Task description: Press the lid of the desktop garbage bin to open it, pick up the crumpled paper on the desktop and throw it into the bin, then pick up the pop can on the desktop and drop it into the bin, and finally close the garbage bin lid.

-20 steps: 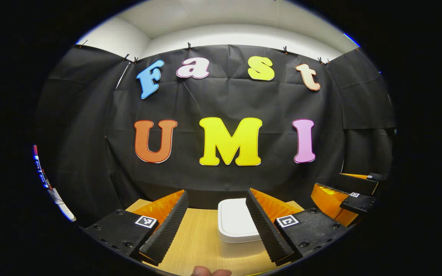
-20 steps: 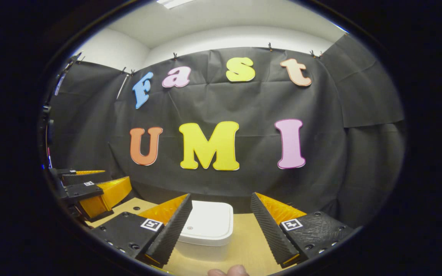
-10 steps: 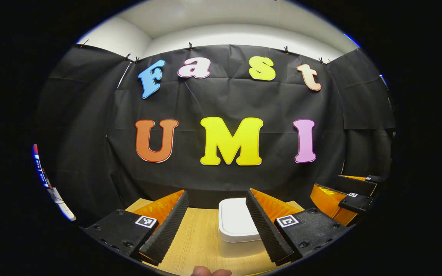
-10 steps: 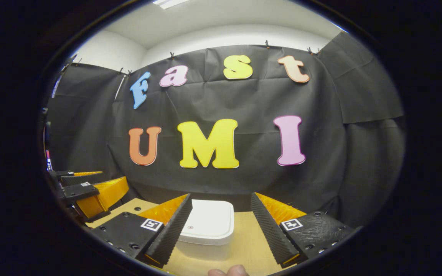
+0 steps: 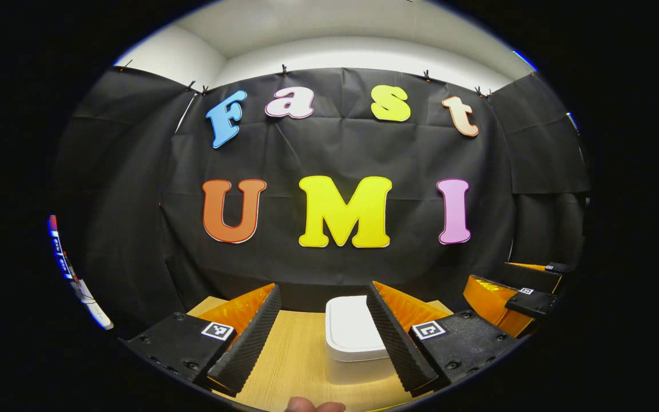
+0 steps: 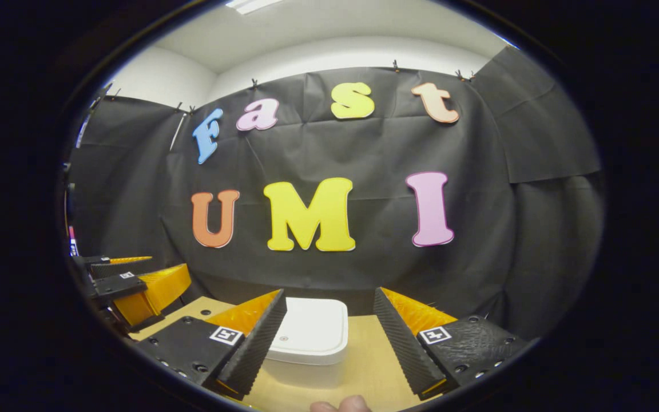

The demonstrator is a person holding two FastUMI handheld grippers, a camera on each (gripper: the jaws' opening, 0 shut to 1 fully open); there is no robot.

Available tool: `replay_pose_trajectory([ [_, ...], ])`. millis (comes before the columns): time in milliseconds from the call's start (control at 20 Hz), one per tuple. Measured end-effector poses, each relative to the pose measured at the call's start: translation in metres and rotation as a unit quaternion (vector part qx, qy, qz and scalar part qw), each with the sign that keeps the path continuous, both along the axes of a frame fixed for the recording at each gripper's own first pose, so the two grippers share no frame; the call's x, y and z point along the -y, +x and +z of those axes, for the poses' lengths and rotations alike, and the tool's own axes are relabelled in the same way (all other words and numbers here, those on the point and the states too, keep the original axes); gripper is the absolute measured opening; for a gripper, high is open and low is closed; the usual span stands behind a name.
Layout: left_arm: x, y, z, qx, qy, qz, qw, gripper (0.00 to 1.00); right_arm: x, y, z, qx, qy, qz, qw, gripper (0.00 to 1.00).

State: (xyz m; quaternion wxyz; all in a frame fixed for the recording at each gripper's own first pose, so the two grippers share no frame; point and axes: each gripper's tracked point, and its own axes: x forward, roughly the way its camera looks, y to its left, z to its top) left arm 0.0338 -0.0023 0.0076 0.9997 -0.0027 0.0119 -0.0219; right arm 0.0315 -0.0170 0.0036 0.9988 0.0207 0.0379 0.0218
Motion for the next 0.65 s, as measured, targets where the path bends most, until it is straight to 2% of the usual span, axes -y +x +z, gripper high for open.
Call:
replay_pose_trajectory([
  [650, 0.0062, -0.0046, 0.0027, 0.005, 0.001, -0.004, 1.000, 0.97, 0.0080, -0.0055, 0.0015, 0.002, -0.004, -0.009, 1.000, 0.96],
])
